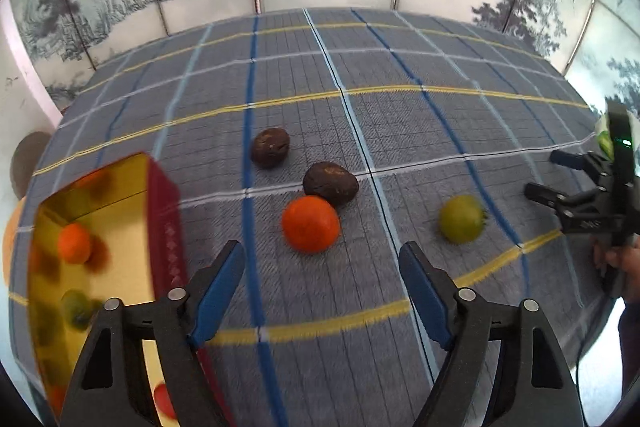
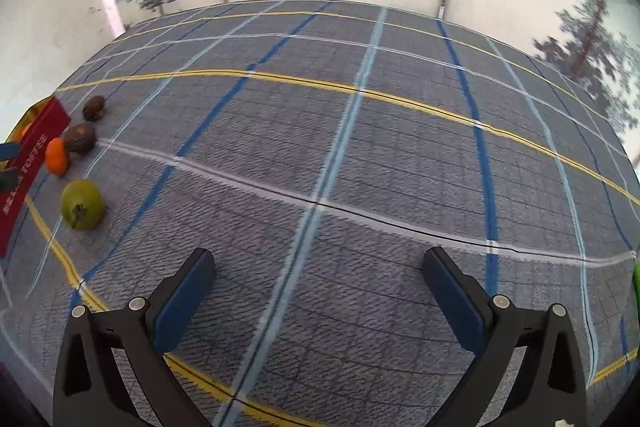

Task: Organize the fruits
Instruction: 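Reach to the orange tangerine on the cloth and grasp it with the left tool, then carry the tangerine into the tin with the left tool while the right tool grasps a brown dried fruit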

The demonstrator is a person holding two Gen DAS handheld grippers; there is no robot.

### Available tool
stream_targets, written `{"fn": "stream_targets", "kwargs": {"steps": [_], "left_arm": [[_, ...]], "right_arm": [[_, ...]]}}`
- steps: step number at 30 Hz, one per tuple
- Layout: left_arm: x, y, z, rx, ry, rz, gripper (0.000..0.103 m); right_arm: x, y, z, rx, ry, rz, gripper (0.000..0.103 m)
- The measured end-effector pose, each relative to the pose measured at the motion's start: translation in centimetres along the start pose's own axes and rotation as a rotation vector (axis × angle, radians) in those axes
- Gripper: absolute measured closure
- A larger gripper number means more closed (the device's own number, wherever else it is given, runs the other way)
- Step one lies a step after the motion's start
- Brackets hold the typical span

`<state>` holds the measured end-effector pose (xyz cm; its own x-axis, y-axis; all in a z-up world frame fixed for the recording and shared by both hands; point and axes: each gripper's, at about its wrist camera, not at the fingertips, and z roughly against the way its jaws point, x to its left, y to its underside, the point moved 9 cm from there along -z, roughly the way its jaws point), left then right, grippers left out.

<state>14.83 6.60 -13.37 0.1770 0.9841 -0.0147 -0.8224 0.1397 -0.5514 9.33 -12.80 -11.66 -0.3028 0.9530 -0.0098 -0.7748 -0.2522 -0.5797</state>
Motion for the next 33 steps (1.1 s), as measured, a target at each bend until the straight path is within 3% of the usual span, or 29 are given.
{"fn": "stream_targets", "kwargs": {"steps": [6, 7, 9, 10, 15, 24, 26, 28, 31, 33], "left_arm": [[0.7, -0.8, -2.8, 0.037, -0.006, 0.01, 0.028], [0.7, -0.7, -3.2, 0.048, -0.001, 0.013, 0.034], [0.8, -0.3, -4.3, 0.084, 0.013, 0.029, 0.06], [1.0, -0.1, -4.4, 0.086, 0.018, 0.045, 0.067], [0.8, 0.9, -3.6, 0.081, 0.007, 0.098, 0.069], [-0.7, 3.5, 3.4, -0.022, 0.081, 0.198, 0.069], [-0.6, 4.1, 4.8, -0.034, 0.086, 0.211, 0.069], [-0.4, 4.7, 6.0, -0.042, 0.083, 0.217, 0.068], [0.3, 5.4, 7.7, -0.062, 0.073, 0.232, 0.068], [0.9, 5.7, 8.4, -0.073, 0.066, 0.247, 0.068]], "right_arm": [[0.3, 0.0, 0.1, -0.001, -0.017, 0.014, 0.0], [0.4, 0.0, 0.1, -0.002, -0.023, 0.014, 0.0], [0.4, -0.1, 0.1, -0.004, -0.035, 0.016, 0.0], [0.5, -0.1, 0.1, -0.004, -0.038, 0.017, 0.0], [0.6, -0.1, 0.0, -0.001, -0.034, 0.026, 0.0], [0.7, -0.3, -0.1, 0.0, -0.037, 0.039, 0.0], [0.9, -0.7, 0.5, -0.034, -0.081, 0.026, 0.003], [2.1, -1.8, 2.1, -0.074, -0.138, 0.017, 0.023], [7.7, -4.6, 5.3, -0.142, -0.297, 0.101, 0.025], [12.5, -6.2, 5.4, -0.131, -0.366, 0.19, 0.025]]}}
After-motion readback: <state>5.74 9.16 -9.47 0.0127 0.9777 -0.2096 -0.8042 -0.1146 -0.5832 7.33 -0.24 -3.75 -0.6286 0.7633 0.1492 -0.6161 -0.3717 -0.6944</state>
